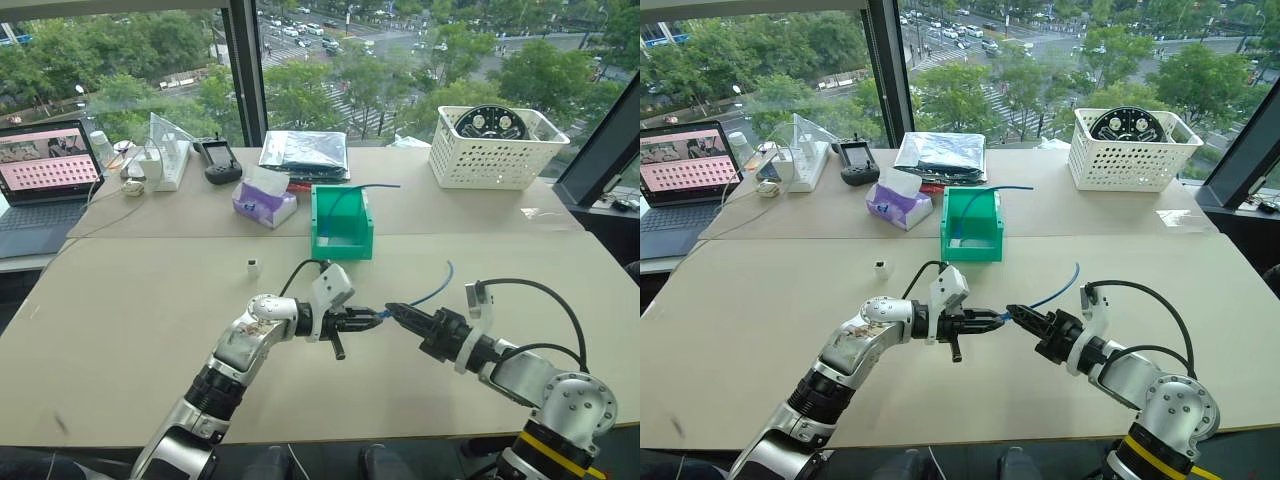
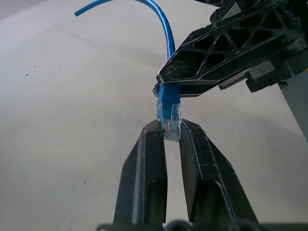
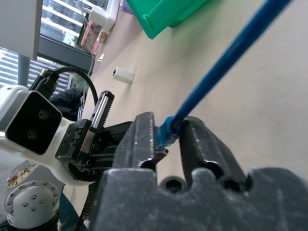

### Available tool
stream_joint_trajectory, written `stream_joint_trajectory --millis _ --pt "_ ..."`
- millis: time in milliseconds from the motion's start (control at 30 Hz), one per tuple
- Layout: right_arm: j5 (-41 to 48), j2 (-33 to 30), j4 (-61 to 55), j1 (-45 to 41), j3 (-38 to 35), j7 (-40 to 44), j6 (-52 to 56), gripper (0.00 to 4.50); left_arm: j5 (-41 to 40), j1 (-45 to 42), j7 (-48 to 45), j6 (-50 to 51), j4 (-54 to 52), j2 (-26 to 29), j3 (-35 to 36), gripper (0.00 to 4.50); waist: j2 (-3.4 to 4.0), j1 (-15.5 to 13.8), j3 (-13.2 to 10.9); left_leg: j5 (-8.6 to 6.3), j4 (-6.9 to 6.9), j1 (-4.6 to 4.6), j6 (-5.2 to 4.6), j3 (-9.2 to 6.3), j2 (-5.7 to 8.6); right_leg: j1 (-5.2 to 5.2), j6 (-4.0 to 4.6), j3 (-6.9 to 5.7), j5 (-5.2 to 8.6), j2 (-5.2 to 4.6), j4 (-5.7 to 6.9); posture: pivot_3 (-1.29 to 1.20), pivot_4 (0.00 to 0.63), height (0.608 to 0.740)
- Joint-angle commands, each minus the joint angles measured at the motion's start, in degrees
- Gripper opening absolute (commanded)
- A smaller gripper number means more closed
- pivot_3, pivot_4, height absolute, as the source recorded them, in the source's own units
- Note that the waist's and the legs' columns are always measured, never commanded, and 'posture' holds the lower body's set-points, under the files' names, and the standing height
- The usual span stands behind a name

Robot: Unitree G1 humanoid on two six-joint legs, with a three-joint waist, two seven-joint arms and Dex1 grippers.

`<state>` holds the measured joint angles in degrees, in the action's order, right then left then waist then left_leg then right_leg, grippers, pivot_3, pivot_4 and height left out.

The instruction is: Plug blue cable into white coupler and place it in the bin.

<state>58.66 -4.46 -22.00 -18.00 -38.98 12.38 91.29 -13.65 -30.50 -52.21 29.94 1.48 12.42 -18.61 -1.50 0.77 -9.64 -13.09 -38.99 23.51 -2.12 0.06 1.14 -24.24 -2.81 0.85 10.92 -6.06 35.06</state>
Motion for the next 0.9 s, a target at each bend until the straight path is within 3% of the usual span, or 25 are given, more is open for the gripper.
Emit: stream_joint_trajectory --millis 33,367,567,900 --pt "3.67 -0.42 -1.34 -0.19 1.38 1.04 -0.70 1.72 -0.48 -0.32 0.38 -0.73 -1.13 -0.55 0.05 0.00 0.00 -0.02 0.00 0.00 0.01 0.01 0.00 0.00 0.00 0.00 0.00 0.00 0.00 0.00 0.00 0.00 0.150 0.736" --pt "5.26 -0.57 -0.75 0.17 1.59 0.00 -1.76 1.72 -0.41 -0.33 0.34 -0.77 -1.08 -0.66 0.01 0.00 0.00 -0.02 0.00 0.00 0.00 0.02 0.00 0.00 0.00 0.00 -0.02 0.00 0.01 0.00 -0.02 0.00 0.150 0.736" --pt "6.83 -0.16 0.00 -0.03 1.40 -1.23 -3.39 0.09 -0.40 -0.31 0.37 -0.60 -1.14 -0.71 0.11 0.00 0.00 -0.02 0.00 0.00 0.00 0.02 0.00 0.01 0.00 0.00 -0.02 0.00 0.01 0.00 -0.03 0.00 0.150 0.736" --pt "10.52 -1.34 1.09 0.41 2.03 -3.22 -5.97 0.09 -0.36 -0.19 0.35 -0.71 -1.00 -0.69 0.39 0.00 0.00 -0.02 0.00 0.00 0.01 0.03 0.00 0.00 -0.01 0.00 -0.03 0.00 0.02 0.00 -0.04 0.00 0.150 0.736"
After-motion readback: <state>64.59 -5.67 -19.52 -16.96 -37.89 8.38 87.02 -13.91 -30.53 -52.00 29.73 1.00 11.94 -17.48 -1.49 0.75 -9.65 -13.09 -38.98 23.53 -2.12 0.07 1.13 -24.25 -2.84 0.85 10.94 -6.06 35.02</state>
